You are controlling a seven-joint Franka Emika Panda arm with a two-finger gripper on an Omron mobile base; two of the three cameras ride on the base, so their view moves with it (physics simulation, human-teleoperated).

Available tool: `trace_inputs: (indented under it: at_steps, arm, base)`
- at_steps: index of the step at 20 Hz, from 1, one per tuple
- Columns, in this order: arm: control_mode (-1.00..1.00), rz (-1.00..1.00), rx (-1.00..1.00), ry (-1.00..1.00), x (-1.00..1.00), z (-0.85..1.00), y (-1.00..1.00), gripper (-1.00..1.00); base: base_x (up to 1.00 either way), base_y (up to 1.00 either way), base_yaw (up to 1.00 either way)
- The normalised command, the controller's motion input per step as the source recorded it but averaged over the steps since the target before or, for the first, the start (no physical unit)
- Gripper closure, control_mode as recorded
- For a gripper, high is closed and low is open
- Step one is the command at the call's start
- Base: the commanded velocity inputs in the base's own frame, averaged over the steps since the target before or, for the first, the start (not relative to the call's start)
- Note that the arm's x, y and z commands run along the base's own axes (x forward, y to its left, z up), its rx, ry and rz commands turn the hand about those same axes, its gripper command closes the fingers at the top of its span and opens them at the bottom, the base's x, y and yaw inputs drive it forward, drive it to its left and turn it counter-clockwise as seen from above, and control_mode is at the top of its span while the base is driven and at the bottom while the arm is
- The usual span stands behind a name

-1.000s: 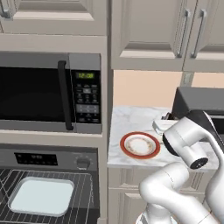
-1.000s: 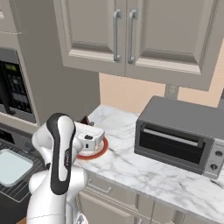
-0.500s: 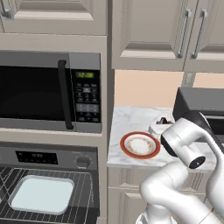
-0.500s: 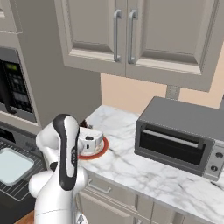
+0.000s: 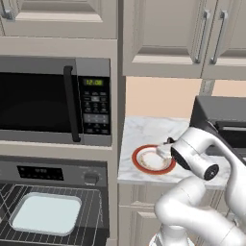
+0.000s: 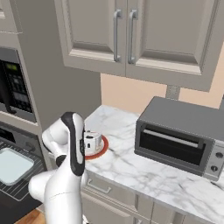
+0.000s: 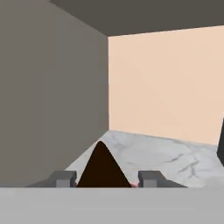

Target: Take the baked cake out of the oven and place it on the plate for cooling. Then close the oven door.

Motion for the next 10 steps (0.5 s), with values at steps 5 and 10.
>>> trace_inputs:
  at_steps: [5, 10]
  arm:
    - [-1.00, 0.05, -0.09, 0.22, 0.11, -0.21, 0.01, 1.00]
    - [-1.00, 0.02, -0.07, 0.19, 0.25, -0.05, 0.00, 1.00]
  base:
    - [0.00, 0.00, 0.00]
    - [0.00, 0.00, 0.00]
